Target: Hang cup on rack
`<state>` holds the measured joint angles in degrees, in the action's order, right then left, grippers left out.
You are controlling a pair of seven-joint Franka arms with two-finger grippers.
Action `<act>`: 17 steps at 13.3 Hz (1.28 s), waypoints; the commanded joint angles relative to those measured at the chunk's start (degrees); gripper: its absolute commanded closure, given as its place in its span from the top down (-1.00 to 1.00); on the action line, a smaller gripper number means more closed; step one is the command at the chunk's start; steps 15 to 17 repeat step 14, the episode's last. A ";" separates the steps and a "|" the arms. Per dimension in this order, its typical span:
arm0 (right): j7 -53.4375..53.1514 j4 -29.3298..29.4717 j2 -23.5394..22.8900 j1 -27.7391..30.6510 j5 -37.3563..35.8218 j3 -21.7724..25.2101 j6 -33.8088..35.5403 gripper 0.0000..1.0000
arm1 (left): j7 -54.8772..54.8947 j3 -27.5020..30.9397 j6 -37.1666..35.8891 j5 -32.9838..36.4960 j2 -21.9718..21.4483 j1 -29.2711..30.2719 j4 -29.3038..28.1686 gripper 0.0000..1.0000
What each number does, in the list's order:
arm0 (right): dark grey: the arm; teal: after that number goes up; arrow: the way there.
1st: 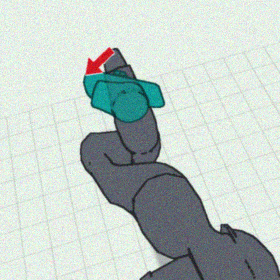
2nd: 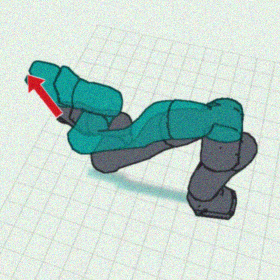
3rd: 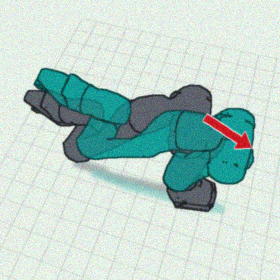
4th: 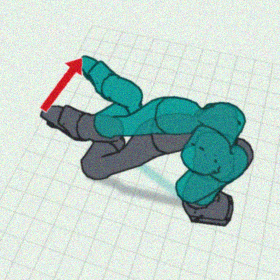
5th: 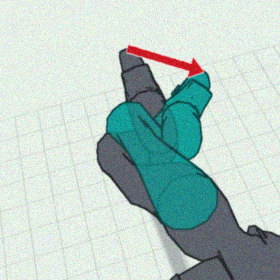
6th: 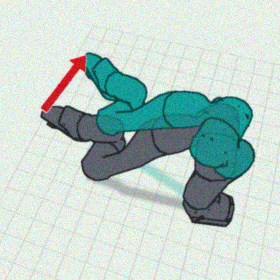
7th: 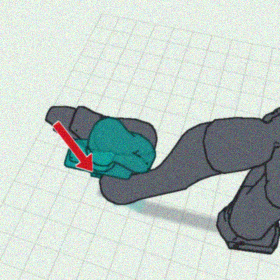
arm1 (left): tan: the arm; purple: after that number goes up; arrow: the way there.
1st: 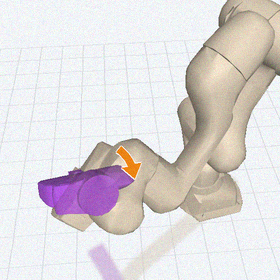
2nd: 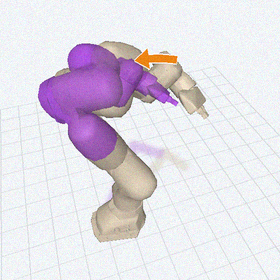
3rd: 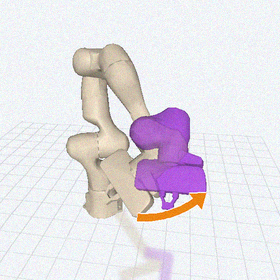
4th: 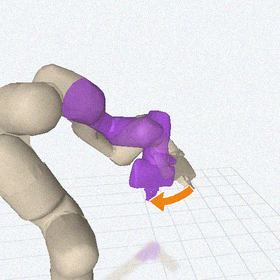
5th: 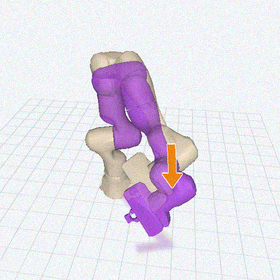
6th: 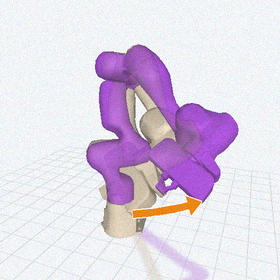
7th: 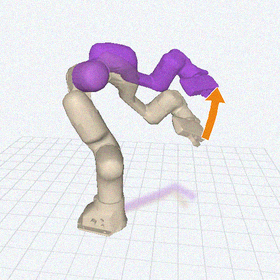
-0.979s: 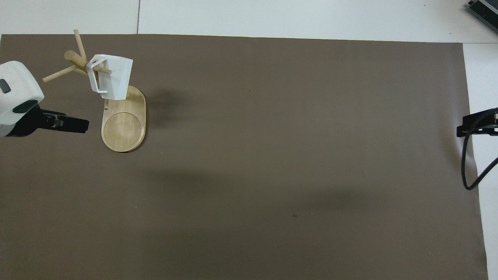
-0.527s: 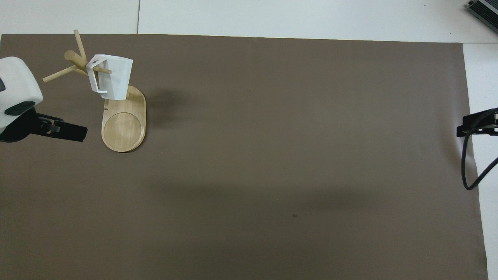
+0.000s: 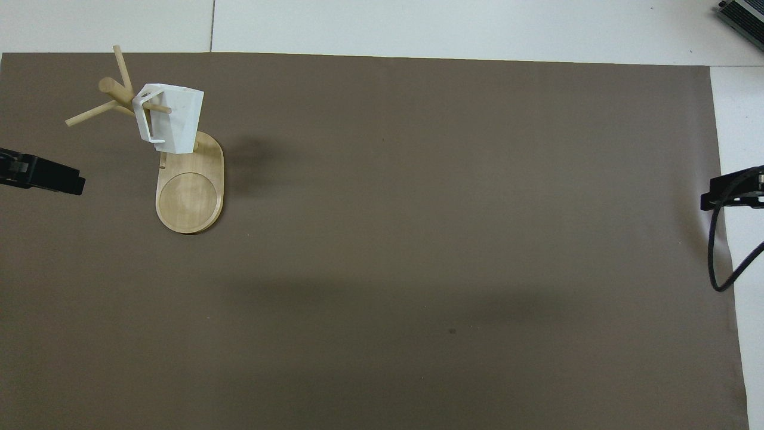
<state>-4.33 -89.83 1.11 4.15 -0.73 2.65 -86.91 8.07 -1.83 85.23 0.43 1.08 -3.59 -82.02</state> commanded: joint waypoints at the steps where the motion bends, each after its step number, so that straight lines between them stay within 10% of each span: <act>1: 0.99 -0.26 0.56 0.60 0.99 -0.36 -0.10 1.00 | 0.01 -0.36 -2.53 0.97 -0.29 0.34 1.34 1.00; 7: 0.99 -0.26 0.56 0.60 0.91 -0.36 -0.10 1.00 | 0.02 0.25 0.89 0.89 -6.79 1.47 -9.55 1.00; 17: 0.99 -0.26 0.56 0.60 0.91 -0.36 -0.10 1.00 | -0.51 0.16 0.72 0.71 -6.79 1.22 -9.47 1.00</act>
